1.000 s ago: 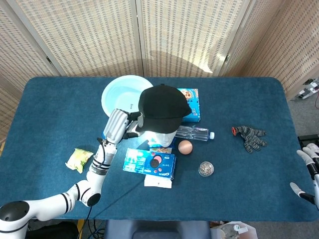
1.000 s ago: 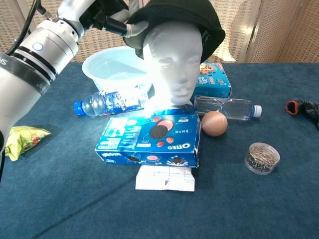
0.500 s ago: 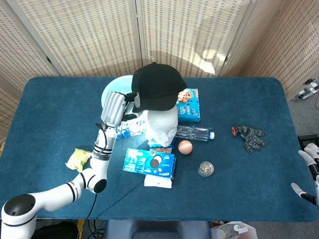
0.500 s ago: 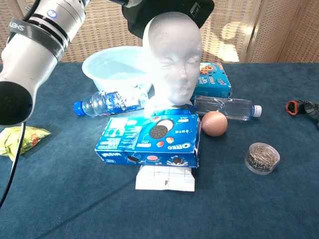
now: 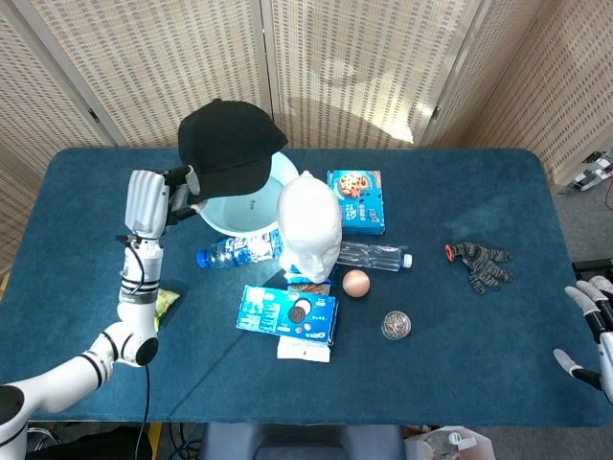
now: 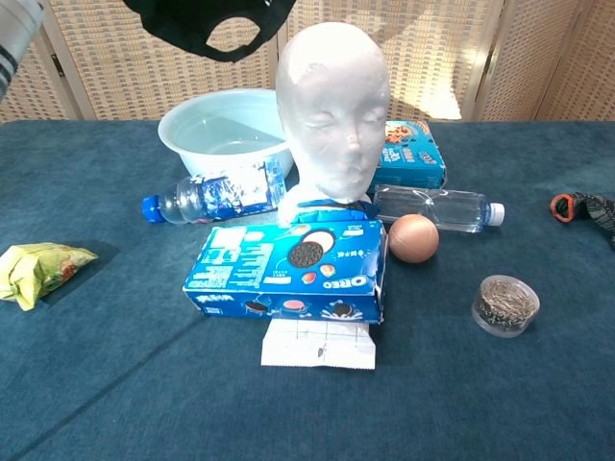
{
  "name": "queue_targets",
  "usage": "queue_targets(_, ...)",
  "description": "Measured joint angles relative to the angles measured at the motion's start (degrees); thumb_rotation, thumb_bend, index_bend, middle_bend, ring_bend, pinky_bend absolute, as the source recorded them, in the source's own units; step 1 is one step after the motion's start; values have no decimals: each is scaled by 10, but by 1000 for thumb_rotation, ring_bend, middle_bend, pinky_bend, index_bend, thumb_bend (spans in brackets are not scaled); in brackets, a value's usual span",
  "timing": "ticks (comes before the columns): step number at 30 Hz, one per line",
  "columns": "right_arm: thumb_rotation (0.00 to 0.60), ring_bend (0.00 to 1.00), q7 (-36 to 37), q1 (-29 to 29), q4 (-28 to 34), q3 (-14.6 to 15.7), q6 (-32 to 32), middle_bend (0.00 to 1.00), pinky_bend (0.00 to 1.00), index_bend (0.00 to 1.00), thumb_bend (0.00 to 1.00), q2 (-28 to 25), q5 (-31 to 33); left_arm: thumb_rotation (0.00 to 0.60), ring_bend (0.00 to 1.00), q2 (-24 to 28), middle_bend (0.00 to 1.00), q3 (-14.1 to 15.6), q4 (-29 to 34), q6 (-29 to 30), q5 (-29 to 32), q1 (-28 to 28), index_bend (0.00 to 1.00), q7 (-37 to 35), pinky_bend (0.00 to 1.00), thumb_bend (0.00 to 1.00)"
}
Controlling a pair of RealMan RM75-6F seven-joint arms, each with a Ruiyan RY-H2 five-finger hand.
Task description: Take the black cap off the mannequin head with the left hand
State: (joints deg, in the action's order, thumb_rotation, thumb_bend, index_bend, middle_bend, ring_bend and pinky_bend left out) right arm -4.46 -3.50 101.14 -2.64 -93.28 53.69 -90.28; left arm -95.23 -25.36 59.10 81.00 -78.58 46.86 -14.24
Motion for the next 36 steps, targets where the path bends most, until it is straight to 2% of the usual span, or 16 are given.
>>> queue_targets(10, 600, 147, -2, 12, 2, -3, 14, 161, 280, 182, 70, 2, -2, 600, 949, 46, 1000, 57, -6, 54, -28, -76, 732, -9, 1000, 328)
queue_targets(19, 600, 147, 3, 18, -3, -3, 21, 162, 280, 182, 70, 4, -1, 600, 949, 79, 1000, 82, -12, 99, -43, -129, 732, 2, 1000, 328)
queue_targets(27, 600, 147, 6, 20, -4, -1, 23, 162, 280, 182, 70, 4, -4, 600, 949, 104, 1000, 109, -32, 103, -41, -171, 732, 10, 1000, 328)
queue_targets(36, 600, 147, 5, 22, -3, 0, 24, 162, 280, 182, 71, 4, -6, 600, 949, 91, 1000, 134, -95, 95, -43, -198, 733, 12, 1000, 328)
